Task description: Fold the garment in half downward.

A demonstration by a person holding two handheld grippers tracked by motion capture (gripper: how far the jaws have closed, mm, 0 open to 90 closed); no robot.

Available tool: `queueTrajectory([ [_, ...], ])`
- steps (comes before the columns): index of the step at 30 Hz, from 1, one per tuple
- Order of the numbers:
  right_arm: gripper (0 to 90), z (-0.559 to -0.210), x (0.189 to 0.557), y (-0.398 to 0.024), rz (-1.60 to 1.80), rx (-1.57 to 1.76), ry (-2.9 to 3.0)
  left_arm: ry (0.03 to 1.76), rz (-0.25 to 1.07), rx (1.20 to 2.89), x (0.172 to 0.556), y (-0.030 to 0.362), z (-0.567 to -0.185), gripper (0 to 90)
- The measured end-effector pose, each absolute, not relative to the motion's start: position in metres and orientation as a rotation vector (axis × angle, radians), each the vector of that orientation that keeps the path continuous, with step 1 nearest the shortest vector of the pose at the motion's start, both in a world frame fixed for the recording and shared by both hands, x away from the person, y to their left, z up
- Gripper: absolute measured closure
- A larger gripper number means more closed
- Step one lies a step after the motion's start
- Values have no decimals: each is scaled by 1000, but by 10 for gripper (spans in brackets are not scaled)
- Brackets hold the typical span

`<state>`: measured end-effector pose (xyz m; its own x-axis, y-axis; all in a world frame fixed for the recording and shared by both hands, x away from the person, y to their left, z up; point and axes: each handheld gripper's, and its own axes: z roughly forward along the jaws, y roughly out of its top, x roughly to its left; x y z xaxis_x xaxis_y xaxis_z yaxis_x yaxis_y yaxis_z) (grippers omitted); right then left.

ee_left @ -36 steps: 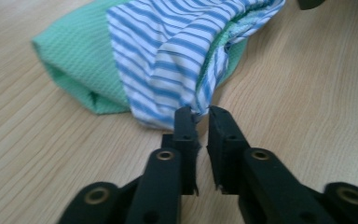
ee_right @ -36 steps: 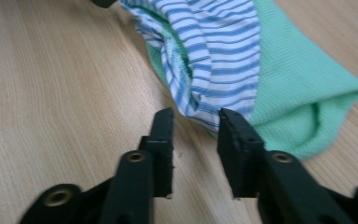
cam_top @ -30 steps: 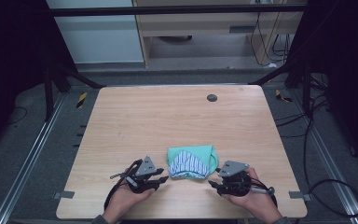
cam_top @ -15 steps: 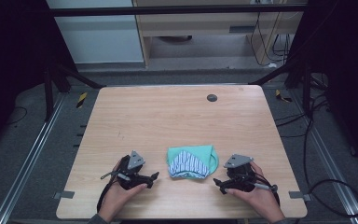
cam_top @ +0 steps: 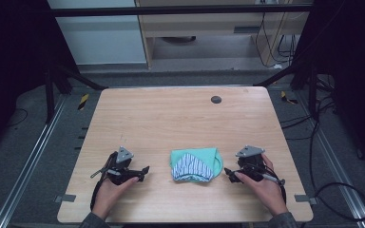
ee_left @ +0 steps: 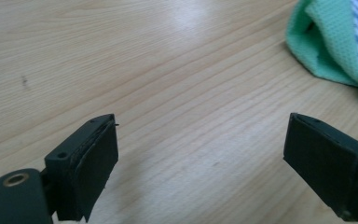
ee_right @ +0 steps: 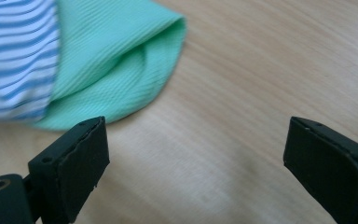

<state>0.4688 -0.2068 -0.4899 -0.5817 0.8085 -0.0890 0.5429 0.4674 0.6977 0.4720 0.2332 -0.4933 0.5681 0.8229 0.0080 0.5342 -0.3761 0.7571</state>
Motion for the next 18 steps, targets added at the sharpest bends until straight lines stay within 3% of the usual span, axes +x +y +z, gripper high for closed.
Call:
queueTrajectory([
  [18,63,-506,502,-218,824,1400,2107,1150,515,2076,491,243,-505,84],
])
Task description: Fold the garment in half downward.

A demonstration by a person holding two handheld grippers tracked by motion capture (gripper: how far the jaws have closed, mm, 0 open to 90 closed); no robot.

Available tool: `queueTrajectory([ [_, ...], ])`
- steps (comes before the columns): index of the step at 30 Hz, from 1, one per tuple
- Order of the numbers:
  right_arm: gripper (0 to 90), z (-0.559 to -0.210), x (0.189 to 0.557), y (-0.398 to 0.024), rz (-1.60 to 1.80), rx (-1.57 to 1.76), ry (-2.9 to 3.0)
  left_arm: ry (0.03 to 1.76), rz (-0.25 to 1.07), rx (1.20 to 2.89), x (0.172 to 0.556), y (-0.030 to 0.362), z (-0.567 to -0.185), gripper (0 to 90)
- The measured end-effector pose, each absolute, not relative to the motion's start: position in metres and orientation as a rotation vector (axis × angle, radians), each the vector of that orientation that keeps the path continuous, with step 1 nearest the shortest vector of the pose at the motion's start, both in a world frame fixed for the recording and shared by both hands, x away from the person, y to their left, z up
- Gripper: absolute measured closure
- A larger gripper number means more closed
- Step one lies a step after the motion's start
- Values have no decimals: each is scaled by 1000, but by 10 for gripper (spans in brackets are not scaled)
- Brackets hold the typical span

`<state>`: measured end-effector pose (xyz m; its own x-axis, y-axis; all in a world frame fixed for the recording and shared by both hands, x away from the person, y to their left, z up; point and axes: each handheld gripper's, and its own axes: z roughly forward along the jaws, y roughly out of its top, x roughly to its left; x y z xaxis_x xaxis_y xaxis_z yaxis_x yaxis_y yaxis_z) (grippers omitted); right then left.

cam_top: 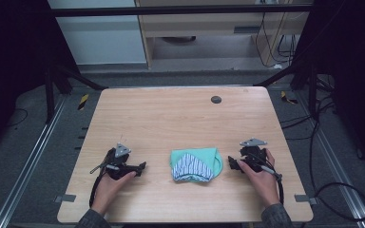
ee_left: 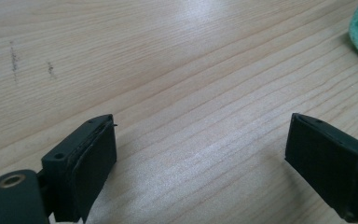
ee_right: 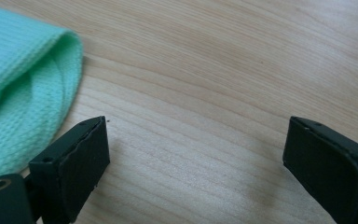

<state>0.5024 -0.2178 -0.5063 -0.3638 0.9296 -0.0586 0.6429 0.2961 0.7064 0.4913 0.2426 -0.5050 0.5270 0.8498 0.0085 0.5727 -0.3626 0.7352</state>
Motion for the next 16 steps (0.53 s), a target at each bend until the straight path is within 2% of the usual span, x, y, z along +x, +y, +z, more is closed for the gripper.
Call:
queueTrajectory([
  [8,25,-512,504,-220,881,1469,2049,1162,511,2081,493,241,-508,73],
  [16,2,-513,505,-217,865,1507,2021,1155,514,2106,499,237,-509,15],
])
